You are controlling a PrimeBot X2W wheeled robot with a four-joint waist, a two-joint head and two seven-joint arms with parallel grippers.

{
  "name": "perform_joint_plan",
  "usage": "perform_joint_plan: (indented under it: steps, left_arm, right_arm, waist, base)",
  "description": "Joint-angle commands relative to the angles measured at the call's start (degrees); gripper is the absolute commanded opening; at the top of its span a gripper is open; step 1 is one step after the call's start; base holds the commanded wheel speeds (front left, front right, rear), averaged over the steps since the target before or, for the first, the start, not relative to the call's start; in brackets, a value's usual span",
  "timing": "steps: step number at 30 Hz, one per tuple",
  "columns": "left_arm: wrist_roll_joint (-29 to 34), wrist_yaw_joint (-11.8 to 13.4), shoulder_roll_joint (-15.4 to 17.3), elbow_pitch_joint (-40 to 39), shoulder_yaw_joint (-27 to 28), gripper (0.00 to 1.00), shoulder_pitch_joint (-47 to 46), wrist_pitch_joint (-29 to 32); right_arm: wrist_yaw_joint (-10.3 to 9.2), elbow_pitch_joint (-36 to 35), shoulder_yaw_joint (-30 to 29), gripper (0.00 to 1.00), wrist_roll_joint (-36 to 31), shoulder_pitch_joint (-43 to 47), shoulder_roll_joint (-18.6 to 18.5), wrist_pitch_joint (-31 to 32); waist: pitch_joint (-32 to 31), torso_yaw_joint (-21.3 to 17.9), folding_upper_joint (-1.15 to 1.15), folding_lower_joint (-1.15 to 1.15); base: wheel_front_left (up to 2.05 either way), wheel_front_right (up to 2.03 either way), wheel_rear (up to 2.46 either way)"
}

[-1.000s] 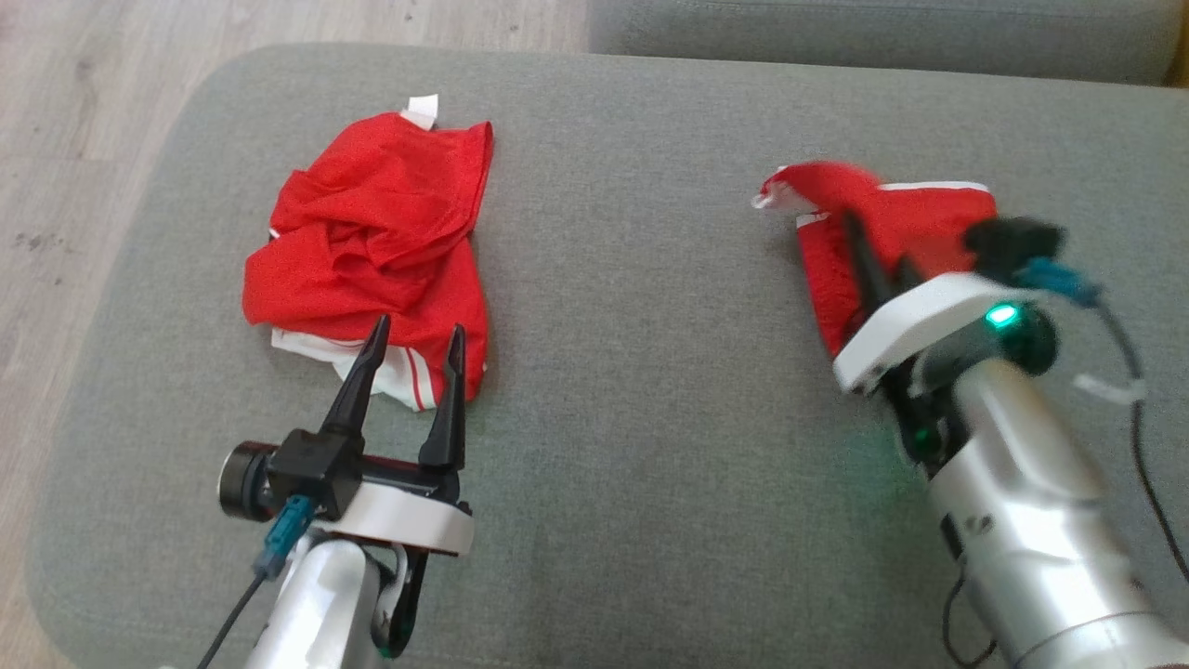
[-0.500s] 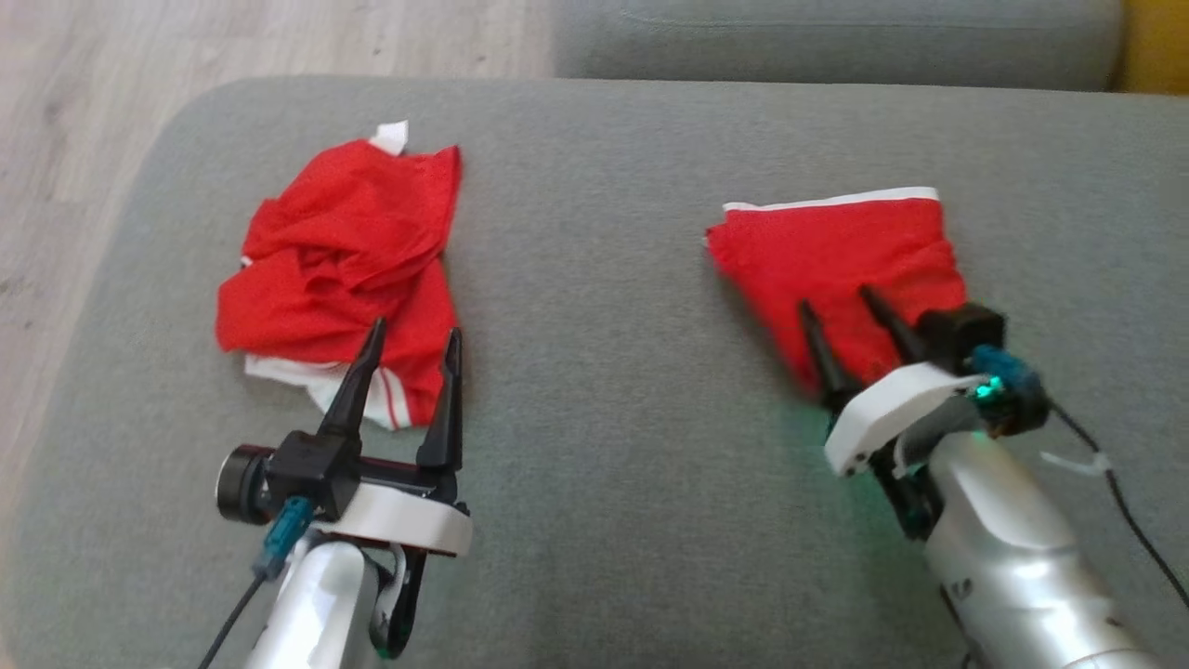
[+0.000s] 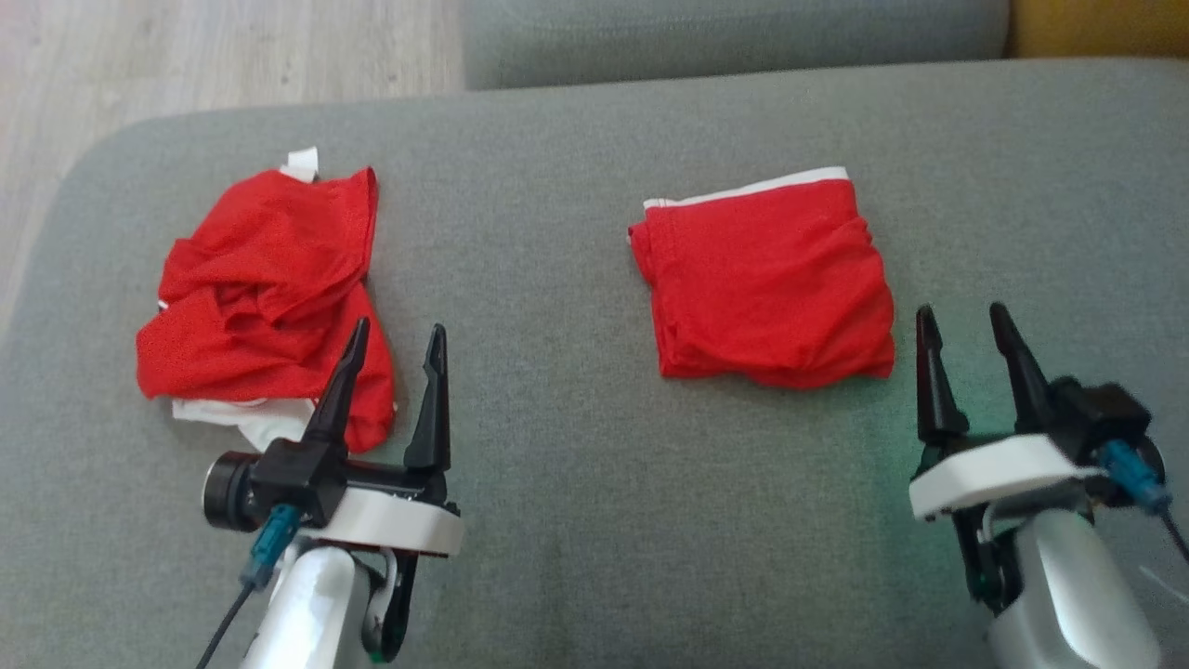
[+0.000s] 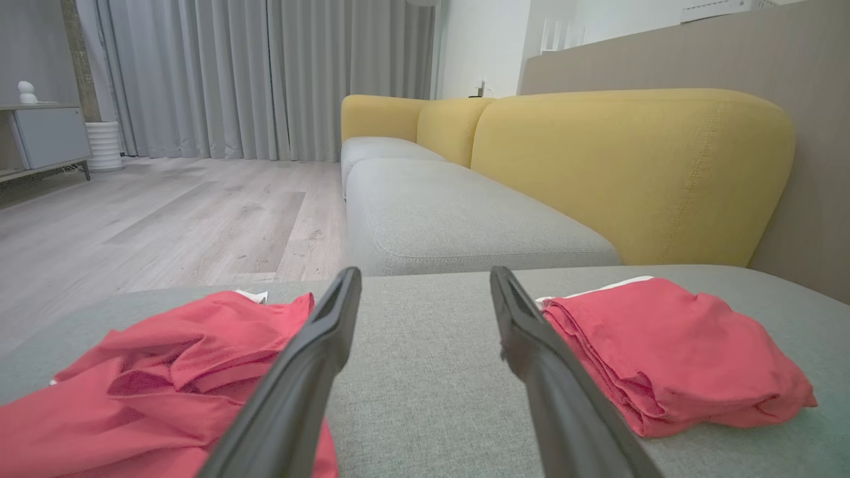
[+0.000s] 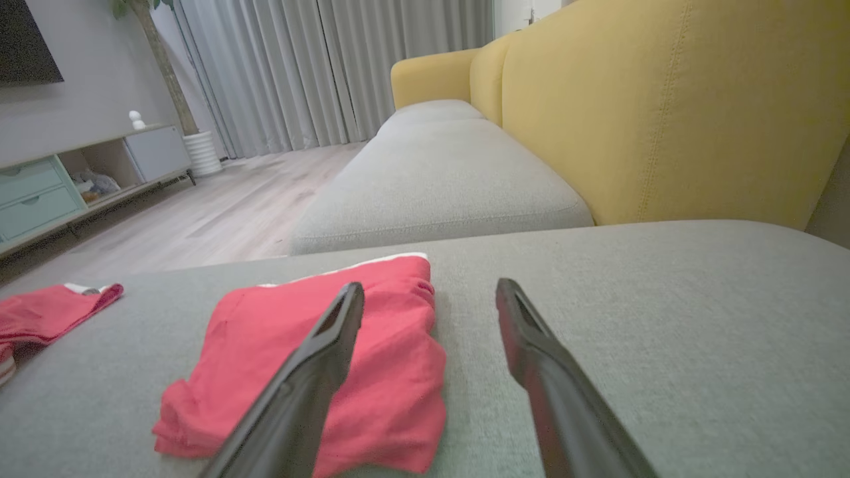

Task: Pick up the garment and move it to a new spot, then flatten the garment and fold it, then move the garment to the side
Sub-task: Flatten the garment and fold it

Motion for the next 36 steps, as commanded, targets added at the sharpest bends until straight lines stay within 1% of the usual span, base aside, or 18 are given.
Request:
perform_joint_plan:
  steps: [1, 3, 6, 7, 8, 11, 14, 18, 22, 24, 26, 28, 31, 36]
  left_arm:
    - [0.44, -0.09, 0.32, -1.88, 2.09, 1.00, -0.69, -0.29]
    - [0.52, -0.30, 0.30, -1.93, 1.85, 1.00, -0.94, -0.29]
    - [0.62, -0.68, 0.27, -2.18, 1.34, 1.00, -2.03, -0.29]
    - [0.64, -0.81, 0.27, -2.30, 1.14, 1.00, -2.46, -0.29]
    - [0.64, -0.93, 0.26, -2.41, 1.01, 1.00, -2.92, -0.29]
    - [0.64, -1.24, 0.24, -2.61, 0.58, 1.00, -4.43, -0.29]
    - [0.51, -1.45, 0.23, -2.46, 0.05, 1.00, -5.76, -0.29]
    - [0.32, -1.68, 0.21, -2.26, -0.64, 1.00, -7.35, -0.29]
    - [-0.36, -1.50, 0.20, -2.29, -1.13, 1.00, -8.29, -0.29]
    - [-0.70, -1.30, 0.20, -2.32, -1.37, 1.00, -8.63, -0.29]
    - [-1.01, -1.08, 0.20, -2.34, -1.63, 1.00, -8.88, -0.29]
    - [-1.18, -0.83, 0.20, -2.27, -1.68, 1.00, -8.91, -0.29]
    - [-1.24, -0.62, 0.20, -2.16, -1.68, 1.00, -8.65, -0.29]
    - [-1.27, -0.38, 0.20, -2.26, -1.64, 1.00, -8.26, -0.29]
  right_arm:
    - [-0.04, -2.73, 1.29, 1.00, -1.05, -1.45, 0.84, -0.61]
    - [-0.04, -3.56, 1.13, 1.00, -1.69, -1.07, 0.89, -0.61]
    - [-0.04, -4.07, 1.36, 1.00, -2.19, -2.95, 0.91, -0.51]
    - [-0.04, -3.97, 1.35, 0.47, -1.93, -4.06, 0.91, -0.13]
    - [-0.04, -3.78, 1.26, 0.00, -1.74, -5.39, 0.91, 0.31]
    - [-0.04, -1.95, 0.17, 0.00, -1.53, -10.26, 0.92, 2.18]
    - [-0.04, 1.98, -1.46, 0.00, -3.21, -15.57, 0.92, 3.82]
    - [-0.04, 10.14, -5.30, 0.00, -5.79, -21.83, 0.92, 5.76]
    - [-0.04, 19.25, -8.94, 0.00, -9.91, -25.75, 0.92, 7.23]
    - [-0.04, 22.58, -9.71, 0.00, -12.17, -27.03, 0.92, 6.65]
    - [-0.04, 24.59, -9.95, 0.00, -13.19, -28.17, 0.92, 4.38]
    - [-0.04, 25.92, -8.51, 0.00, -12.16, -29.47, 0.92, 2.11]
    - [-0.04, 26.10, -4.32, 0.00, -8.79, -30.84, 0.92, 0.17]
    - [-0.04, 24.41, 6.49, 0.00, -0.06, -30.38, 0.93, -0.51]
  waist:
    - [0.97, -0.07, 0.00, 0.00]
    - [2.09, 0.22, 0.00, 0.00]
    - [4.54, 1.22, 0.00, 0.00]
    - [5.54, 1.66, 0.00, 0.00]
    - [6.46, 2.07, 0.00, 0.00]
    - [9.78, 3.85, 0.00, 0.00]
    - [12.54, 5.84, 0.00, 0.00]
    - [15.08, 8.23, 0.00, 0.00]
    - [15.95, 9.83, 0.00, 0.00]
    - [15.95, 10.19, 0.00, 0.00]
    - [15.67, 10.45, 0.00, 0.00]
    - [15.14, 10.41, 0.00, 0.00]
    - [14.22, 10.14, 0.00, 0.00]
    - [13.46, 9.72, 0.00, 0.00]
  base:
    - [0.00, 0.00, 0.00]
    - [0.00, 0.00, 0.00]
    - [0.00, 0.00, 0.00]
    - [0.00, 0.00, 0.00]
    - [0.00, 0.00, 0.00]
    - [0.00, 0.00, 0.00]
    - [0.00, 0.00, 0.00]
    - [0.00, 0.00, 0.00]
    - [0.00, 0.00, 0.00]
    - [0.00, 0.00, 0.00]
    - [0.00, 0.00, 0.00]
    - [0.00, 0.00, 0.00]
    - [0.00, 0.00, 0.00]
    - [0.00, 0.00, 0.00]
